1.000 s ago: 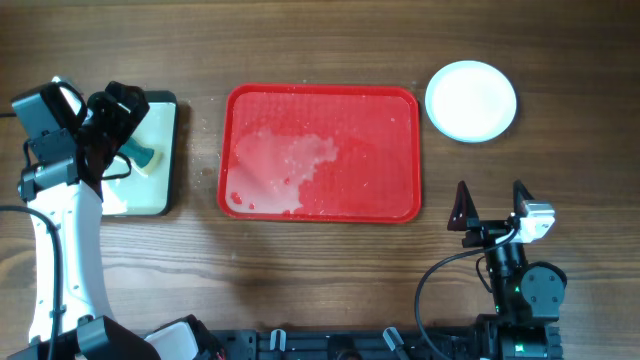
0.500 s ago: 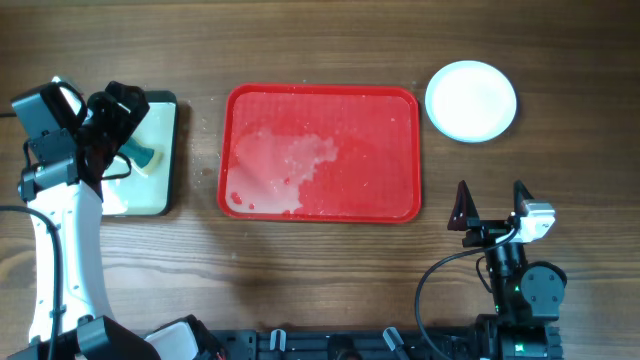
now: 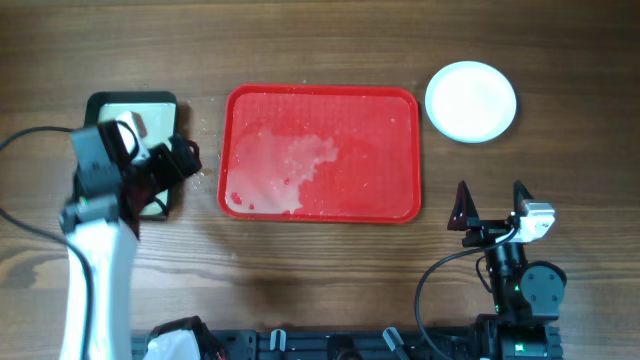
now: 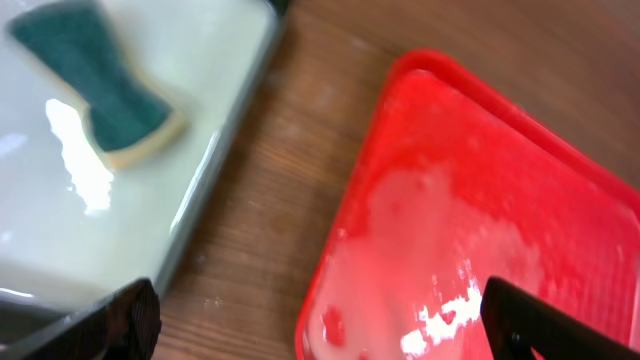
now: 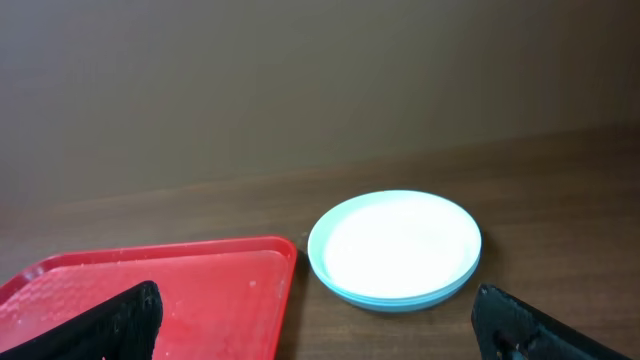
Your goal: Clean dirty plates on tray and stack at the side
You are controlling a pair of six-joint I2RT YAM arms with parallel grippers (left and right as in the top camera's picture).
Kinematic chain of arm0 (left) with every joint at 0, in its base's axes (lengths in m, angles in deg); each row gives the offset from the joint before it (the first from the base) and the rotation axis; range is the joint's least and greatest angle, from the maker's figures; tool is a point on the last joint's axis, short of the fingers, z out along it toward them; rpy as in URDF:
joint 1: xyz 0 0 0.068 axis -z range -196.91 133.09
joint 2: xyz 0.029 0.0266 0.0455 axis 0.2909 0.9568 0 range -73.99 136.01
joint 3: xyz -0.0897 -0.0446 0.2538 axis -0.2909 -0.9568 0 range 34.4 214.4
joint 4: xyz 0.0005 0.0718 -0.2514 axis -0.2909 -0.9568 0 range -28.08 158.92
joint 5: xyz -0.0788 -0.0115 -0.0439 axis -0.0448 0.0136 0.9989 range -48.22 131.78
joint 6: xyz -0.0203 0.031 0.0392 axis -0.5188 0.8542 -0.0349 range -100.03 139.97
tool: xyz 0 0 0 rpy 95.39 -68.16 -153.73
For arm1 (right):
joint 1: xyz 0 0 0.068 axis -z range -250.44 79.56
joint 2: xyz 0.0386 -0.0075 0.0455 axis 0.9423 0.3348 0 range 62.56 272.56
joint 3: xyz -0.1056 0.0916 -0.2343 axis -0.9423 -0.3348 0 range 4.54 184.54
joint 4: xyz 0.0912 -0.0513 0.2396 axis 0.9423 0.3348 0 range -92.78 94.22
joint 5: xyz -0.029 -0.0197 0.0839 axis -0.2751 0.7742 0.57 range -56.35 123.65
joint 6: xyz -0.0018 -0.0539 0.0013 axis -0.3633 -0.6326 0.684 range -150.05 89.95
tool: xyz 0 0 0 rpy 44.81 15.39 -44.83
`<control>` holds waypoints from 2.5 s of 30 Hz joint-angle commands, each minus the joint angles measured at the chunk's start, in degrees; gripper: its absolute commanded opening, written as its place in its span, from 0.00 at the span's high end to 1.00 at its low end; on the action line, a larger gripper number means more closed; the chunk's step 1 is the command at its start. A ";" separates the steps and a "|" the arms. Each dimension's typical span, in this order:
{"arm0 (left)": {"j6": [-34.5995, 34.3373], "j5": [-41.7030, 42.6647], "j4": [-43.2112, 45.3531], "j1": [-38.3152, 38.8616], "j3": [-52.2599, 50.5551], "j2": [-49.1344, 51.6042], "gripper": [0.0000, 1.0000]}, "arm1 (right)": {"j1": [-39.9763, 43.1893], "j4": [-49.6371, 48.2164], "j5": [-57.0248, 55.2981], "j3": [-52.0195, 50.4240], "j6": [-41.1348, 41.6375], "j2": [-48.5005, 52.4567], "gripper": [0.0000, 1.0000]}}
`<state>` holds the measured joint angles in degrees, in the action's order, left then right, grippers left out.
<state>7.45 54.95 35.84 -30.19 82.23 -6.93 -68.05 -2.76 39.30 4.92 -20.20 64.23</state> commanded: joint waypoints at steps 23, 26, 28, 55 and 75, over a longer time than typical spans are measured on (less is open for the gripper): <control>1.29 -14.21 28.50 10.95 -47.21 -66.95 0.00 | -0.07 -0.15 -0.96 -0.09 0.68 0.00 0.00; 1.14 -14.12 29.09 10.93 -47.52 -66.90 0.00 | -0.07 -0.15 -0.96 -0.09 0.68 0.00 0.00; 1.14 -14.10 29.05 10.93 -47.52 -66.90 0.00 | -0.07 -0.15 -0.96 -0.09 0.70 0.00 0.00; 15.06 -12.35 28.76 13.44 -47.52 -66.42 0.00 | -0.07 -0.15 -0.96 -0.09 0.70 0.00 0.00; 15.08 -12.37 28.81 13.44 -47.52 -66.31 0.00 | -0.07 -0.15 -0.96 -0.09 0.70 0.00 0.00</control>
<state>22.69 42.69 64.63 -17.16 35.20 -73.15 -68.05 -2.74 39.13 4.90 -20.20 64.45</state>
